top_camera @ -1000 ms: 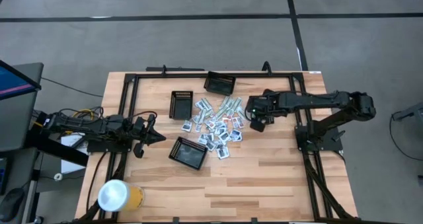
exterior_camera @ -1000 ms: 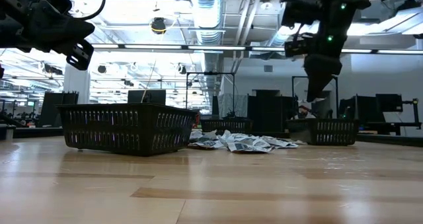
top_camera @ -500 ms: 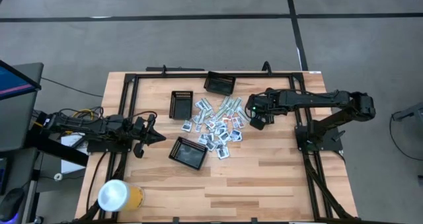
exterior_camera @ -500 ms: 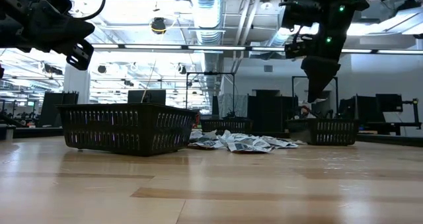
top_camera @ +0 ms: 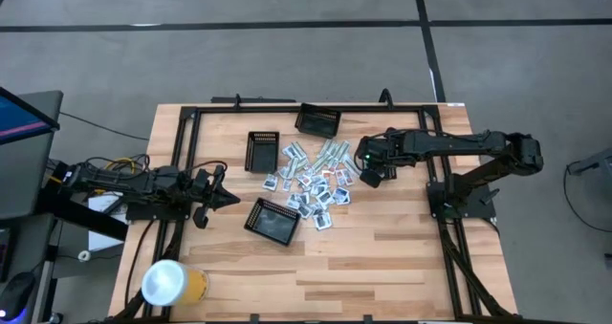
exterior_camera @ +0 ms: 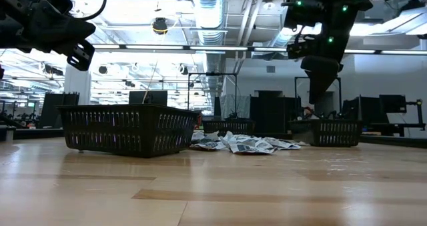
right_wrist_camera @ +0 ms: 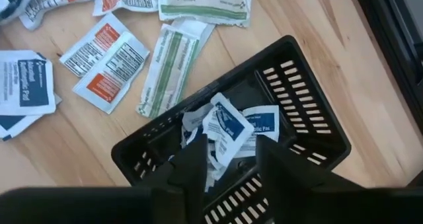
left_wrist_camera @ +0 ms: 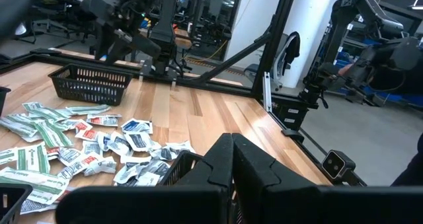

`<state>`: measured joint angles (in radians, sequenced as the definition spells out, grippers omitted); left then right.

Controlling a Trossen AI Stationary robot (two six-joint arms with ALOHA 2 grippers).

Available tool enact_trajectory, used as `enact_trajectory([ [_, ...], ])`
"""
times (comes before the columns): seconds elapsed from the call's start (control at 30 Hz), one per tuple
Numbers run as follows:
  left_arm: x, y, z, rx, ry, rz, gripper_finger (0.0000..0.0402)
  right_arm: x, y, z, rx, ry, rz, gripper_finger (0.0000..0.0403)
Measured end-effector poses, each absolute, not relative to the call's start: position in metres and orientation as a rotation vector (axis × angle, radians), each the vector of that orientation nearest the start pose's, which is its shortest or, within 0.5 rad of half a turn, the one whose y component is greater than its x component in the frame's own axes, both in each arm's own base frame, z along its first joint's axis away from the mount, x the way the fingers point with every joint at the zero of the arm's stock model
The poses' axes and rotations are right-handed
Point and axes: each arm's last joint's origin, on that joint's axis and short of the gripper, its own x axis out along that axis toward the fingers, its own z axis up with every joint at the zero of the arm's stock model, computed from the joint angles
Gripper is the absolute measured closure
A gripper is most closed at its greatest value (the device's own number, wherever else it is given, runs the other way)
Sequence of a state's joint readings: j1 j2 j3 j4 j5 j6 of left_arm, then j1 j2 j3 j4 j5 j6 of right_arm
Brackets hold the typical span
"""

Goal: Pick & Place First Aid Supplies
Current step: Put the white towelette pack into the bottom black bin

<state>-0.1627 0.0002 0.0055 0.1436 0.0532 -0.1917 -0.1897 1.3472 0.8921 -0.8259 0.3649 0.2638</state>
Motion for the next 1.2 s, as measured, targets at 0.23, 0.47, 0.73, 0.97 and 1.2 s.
enact_trajectory([
  [0.23,0.095,-0.017,0.179,-0.198,-0.127,-0.229,0.0394,0.244,-0.040,0.221,0.095,1.087,-0.540,0.0259],
  [0.47,0.095,-0.017,0.179,-0.199,-0.128,-0.229,0.0394,0.275,-0.005,0.231,0.000,0.852,-0.206,0.0272],
  [0.73,0.095,-0.017,0.179,-0.199,-0.128,-0.229,0.0394,0.303,0.033,0.191,-0.108,0.890,-0.001,0.0281],
  [0.97,0.095,-0.017,0.179,-0.199,-0.129,-0.229,0.0394,0.311,0.065,0.148,-0.172,1.000,0.090,0.0282],
  [1.2,0.095,-0.017,0.180,-0.199,-0.134,-0.229,0.0394,0.315,0.081,0.139,-0.191,0.967,0.127,0.0282],
])
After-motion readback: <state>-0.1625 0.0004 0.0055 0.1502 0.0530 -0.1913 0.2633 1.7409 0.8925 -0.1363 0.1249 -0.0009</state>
